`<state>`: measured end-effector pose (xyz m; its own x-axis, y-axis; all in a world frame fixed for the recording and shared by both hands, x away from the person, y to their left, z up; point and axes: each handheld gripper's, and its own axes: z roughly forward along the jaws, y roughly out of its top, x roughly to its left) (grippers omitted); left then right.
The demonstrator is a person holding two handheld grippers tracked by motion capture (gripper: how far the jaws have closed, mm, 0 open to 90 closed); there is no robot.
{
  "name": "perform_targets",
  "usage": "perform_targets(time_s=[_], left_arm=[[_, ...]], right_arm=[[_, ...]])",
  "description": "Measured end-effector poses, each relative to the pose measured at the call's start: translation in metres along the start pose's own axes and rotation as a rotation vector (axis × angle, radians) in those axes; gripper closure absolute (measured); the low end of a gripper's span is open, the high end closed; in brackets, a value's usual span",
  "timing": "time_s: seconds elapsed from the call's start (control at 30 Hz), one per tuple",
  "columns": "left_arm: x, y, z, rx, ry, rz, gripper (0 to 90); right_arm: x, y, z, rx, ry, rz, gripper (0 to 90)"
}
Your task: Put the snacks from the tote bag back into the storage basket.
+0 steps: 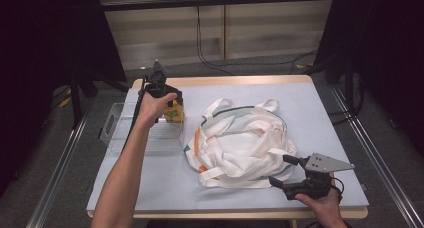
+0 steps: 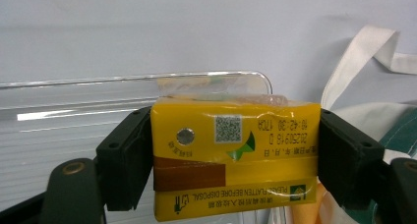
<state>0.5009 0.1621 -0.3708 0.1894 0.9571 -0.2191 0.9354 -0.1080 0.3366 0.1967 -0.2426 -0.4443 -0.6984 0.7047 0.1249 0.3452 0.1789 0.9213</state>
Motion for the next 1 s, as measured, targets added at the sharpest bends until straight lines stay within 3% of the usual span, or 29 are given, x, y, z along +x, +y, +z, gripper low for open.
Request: perform_targets(time_s=[0.13, 0.23, 0.53, 1.0], left_arm=[[0.0022, -0.0011, 0.0038, -0.012, -0.01, -0.006, 24.0], [0.0056, -0.0037, 0.0065, -0.056, -0.017, -0.036, 25.1], [0.0034, -0.0031, 0.0084, -0.049, -0.005, 0.022, 25.5], [0.0028, -0.0034, 0.0099, -0.047, -0.007, 0.035, 25.2]], right_arm=[[-0.0001, -0.0003, -0.0009, 0.0, 0.0, 0.0, 13.2], [-0.0005, -0.0002, 0.0, 0.0, 0.001, 0.001, 13.2], [0.0004, -0.0001, 0.0008, 0.007, 0.002, -0.002, 13.2], [0.0007, -0.0003, -0.0006, 0.003, 0.002, -0.004, 13.2]])
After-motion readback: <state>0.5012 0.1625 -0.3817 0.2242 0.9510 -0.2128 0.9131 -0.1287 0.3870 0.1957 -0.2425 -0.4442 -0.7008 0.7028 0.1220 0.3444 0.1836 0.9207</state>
